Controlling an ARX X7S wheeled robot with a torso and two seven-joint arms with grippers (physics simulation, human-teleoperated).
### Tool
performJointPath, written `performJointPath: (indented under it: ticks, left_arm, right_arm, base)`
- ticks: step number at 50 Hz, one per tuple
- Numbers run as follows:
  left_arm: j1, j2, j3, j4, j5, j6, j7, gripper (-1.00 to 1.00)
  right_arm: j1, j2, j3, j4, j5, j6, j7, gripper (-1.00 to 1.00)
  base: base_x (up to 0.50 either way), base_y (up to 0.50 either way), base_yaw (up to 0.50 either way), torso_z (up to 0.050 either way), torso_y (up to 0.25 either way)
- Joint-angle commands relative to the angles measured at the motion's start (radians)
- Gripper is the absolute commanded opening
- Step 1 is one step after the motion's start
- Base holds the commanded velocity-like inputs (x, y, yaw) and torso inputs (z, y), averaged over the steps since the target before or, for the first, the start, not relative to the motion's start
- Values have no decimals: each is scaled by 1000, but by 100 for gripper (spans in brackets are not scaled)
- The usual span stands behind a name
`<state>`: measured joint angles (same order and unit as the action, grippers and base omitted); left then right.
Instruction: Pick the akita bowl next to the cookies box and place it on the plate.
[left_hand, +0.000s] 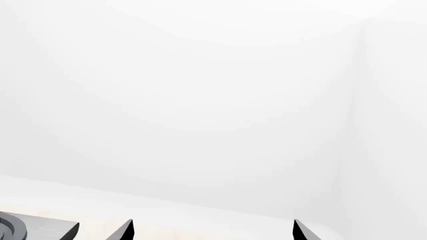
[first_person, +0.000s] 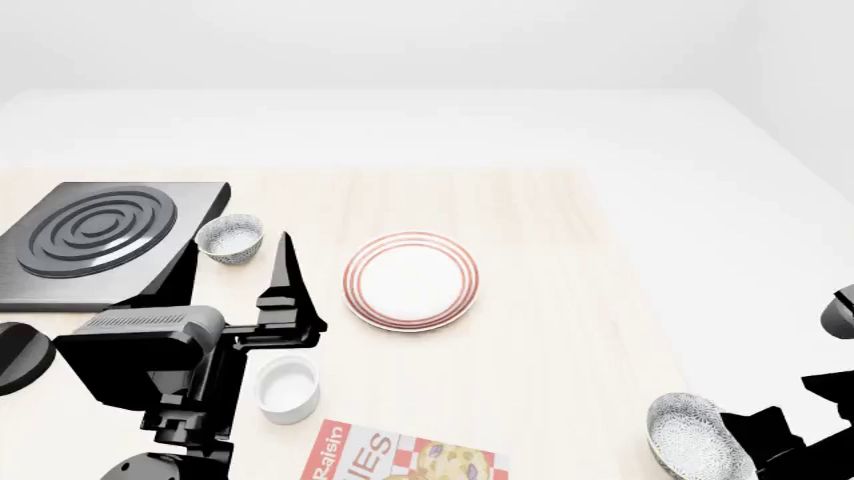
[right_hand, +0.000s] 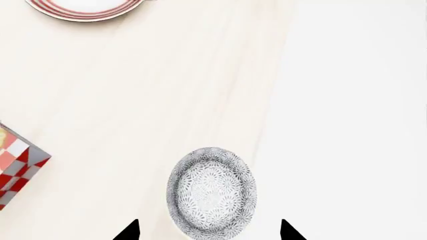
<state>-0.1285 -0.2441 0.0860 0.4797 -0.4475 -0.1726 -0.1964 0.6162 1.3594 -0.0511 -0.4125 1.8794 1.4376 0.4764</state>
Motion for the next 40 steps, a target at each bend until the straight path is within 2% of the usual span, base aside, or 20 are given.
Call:
performJointPath:
  ticks: [1, 8, 17, 23, 35, 40]
  left_arm:
    - [6, -6, 2, -18, 2, 21, 3, 100]
    - [6, -9, 5, -25, 4, 24, 1, 100]
    - [9, -15, 10, -29, 7, 26, -1, 100]
    - [7, -19, 12, -36, 10, 30, -1, 100]
    - [7, -27, 17, -41, 8, 29, -4, 100]
    - [9, -29, 17, -41, 7, 28, -8, 100]
  right_arm:
    - [-131, 32, 122, 37, -38, -44, -46, 100]
    - [-314, -10, 394, 93, -77, 20, -29, 100]
    - [-402, -77, 587, 125, -222, 72, -73, 100]
    - [-428, -94, 533, 136, -313, 35, -104, 100]
    - [-320, -144, 265, 228, -455, -79, -179, 100]
    - [-328, -151, 202, 228, -501, -92, -228, 100]
  base:
    - [0, 0, 0, 0, 0]
    - [0, 0, 0, 0, 0]
    - [0, 0, 0, 0, 0]
    - [0, 0, 0, 0, 0]
    - [0, 0, 0, 0, 0]
    - [0, 0, 0, 0, 0]
